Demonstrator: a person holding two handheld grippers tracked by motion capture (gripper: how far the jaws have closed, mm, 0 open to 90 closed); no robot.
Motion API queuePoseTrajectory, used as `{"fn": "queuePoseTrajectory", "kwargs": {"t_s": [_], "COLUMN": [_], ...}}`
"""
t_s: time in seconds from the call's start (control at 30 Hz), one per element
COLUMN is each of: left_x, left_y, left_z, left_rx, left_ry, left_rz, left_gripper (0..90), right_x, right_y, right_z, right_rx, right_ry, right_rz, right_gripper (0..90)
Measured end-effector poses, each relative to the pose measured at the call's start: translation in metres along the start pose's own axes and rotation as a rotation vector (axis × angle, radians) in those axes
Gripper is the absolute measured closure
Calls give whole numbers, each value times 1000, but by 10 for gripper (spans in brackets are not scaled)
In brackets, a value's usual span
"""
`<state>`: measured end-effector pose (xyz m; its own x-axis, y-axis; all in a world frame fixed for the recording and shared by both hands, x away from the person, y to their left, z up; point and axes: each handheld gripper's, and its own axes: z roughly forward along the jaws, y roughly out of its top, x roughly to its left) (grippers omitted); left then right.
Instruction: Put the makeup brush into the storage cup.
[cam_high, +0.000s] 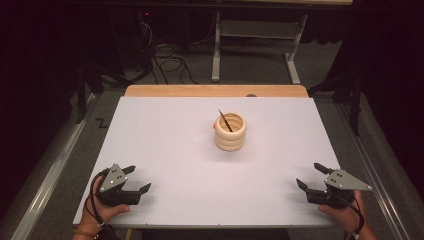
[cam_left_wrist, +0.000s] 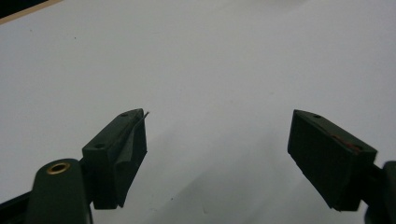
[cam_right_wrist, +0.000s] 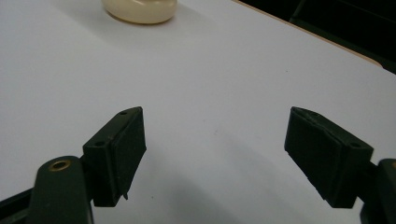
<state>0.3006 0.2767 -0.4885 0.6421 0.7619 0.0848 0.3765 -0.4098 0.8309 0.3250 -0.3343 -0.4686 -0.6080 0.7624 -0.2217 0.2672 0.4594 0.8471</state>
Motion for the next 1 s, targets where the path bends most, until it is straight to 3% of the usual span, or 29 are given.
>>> {"fn": "queuePoseTrajectory", "kwargs": {"t_s": [0.47, 1.0], "left_x": [-1, 0], "left_y": [1, 0], "left_z": [-2, -5], "left_rx": [-12, -26], "left_ry": [-7, -8], "left_rz": [2, 6], "left_gripper": [202, 201], "right_x": [-9, -8], "right_y": [-16, -17], "right_z": [-16, -18], "right_rx": [-48, -51], "right_ry": [-25, -33], "right_rz": [110, 120], "right_gripper": [222, 222]}}
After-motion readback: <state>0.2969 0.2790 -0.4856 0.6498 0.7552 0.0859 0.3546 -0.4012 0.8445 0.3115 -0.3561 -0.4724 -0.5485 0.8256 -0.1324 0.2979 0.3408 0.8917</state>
